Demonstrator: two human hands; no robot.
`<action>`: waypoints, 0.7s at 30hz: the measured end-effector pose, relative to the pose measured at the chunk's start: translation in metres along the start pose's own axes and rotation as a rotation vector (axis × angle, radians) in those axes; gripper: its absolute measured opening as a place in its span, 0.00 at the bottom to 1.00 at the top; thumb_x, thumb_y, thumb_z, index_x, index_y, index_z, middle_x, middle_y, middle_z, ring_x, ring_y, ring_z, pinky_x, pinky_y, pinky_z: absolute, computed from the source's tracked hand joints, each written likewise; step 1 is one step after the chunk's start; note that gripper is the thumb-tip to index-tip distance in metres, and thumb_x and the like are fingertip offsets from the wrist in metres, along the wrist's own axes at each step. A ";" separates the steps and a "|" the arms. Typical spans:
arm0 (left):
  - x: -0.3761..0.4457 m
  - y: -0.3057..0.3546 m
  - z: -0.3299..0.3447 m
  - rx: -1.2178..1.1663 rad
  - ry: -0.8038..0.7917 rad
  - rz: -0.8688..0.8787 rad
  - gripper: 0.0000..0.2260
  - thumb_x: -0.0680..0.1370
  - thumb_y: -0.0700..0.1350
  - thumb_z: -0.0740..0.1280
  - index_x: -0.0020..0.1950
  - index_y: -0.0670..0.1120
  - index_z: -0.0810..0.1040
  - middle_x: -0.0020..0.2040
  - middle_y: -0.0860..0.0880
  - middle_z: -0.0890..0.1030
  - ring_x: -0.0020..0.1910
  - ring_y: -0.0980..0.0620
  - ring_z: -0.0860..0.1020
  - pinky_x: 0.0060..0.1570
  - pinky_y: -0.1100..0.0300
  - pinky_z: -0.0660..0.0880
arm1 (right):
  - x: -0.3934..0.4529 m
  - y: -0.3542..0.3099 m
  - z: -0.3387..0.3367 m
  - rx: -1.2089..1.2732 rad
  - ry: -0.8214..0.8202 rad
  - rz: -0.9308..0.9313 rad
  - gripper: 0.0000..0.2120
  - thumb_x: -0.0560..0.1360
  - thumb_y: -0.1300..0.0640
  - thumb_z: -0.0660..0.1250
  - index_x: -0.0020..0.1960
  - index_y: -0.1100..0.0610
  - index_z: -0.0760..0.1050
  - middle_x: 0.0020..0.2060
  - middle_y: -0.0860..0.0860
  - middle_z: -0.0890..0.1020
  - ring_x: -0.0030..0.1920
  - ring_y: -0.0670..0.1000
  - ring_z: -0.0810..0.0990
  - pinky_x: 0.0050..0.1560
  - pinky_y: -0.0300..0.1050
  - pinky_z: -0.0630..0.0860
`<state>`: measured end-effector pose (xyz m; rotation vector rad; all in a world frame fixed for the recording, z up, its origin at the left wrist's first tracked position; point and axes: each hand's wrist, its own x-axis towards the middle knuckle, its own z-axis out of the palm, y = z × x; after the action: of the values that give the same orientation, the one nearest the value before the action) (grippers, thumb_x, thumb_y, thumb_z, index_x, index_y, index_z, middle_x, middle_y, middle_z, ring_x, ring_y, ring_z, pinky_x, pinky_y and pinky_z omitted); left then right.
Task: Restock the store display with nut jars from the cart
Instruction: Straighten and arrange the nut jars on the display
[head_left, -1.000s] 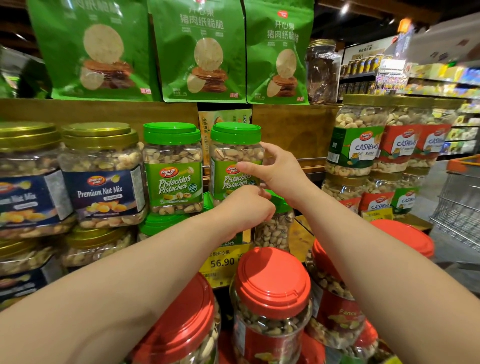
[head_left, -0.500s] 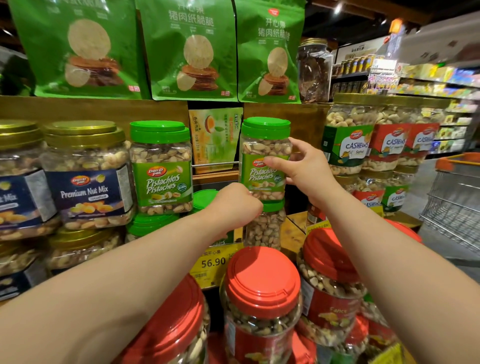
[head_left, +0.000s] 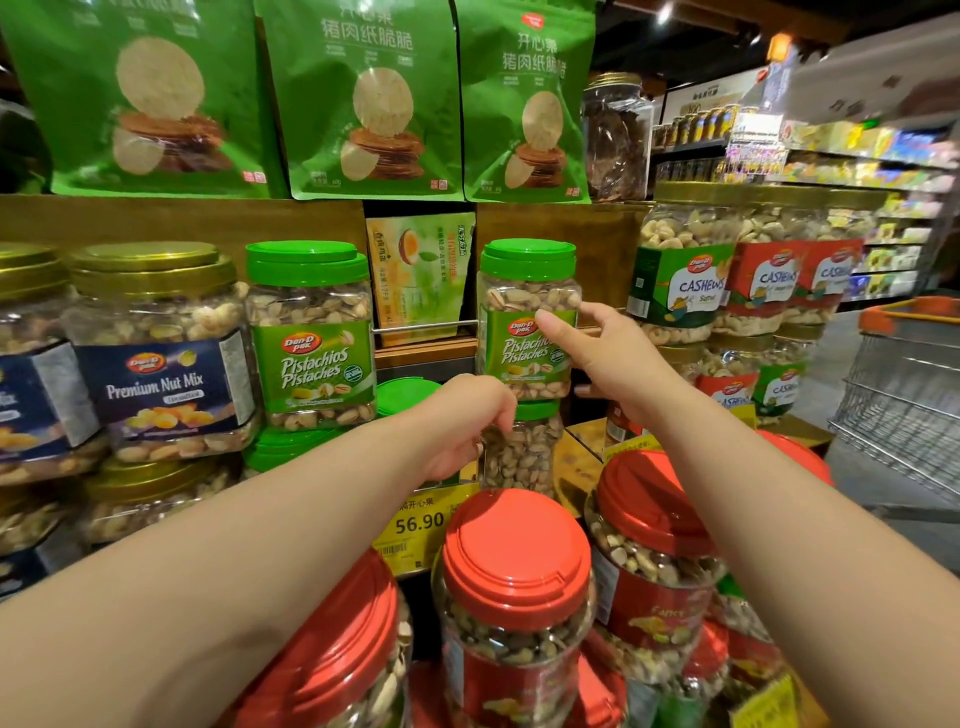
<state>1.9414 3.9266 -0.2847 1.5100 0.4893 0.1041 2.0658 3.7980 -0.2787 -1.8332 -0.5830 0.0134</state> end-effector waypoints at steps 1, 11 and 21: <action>0.002 -0.001 0.000 -0.029 -0.019 0.005 0.26 0.61 0.32 0.62 0.59 0.41 0.76 0.64 0.41 0.78 0.62 0.45 0.75 0.61 0.54 0.73 | -0.004 0.001 0.001 -0.015 -0.030 0.052 0.44 0.65 0.24 0.70 0.74 0.45 0.69 0.62 0.47 0.81 0.59 0.52 0.82 0.49 0.54 0.83; -0.005 0.001 -0.009 0.008 -0.107 -0.009 0.46 0.56 0.34 0.60 0.77 0.42 0.66 0.76 0.40 0.69 0.76 0.35 0.66 0.75 0.39 0.63 | -0.013 0.005 0.009 -0.001 -0.123 0.067 0.15 0.76 0.35 0.67 0.54 0.44 0.76 0.53 0.45 0.85 0.53 0.49 0.85 0.49 0.56 0.83; -0.008 0.005 -0.005 0.052 -0.124 -0.062 0.36 0.68 0.31 0.55 0.79 0.37 0.60 0.75 0.28 0.63 0.74 0.30 0.66 0.73 0.40 0.65 | -0.014 0.007 0.017 -0.061 -0.092 0.004 0.30 0.69 0.33 0.72 0.65 0.47 0.71 0.54 0.43 0.82 0.53 0.45 0.82 0.43 0.42 0.75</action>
<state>1.9332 3.9291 -0.2779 1.5406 0.4419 -0.0505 2.0512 3.8058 -0.2942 -1.9003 -0.6499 0.0840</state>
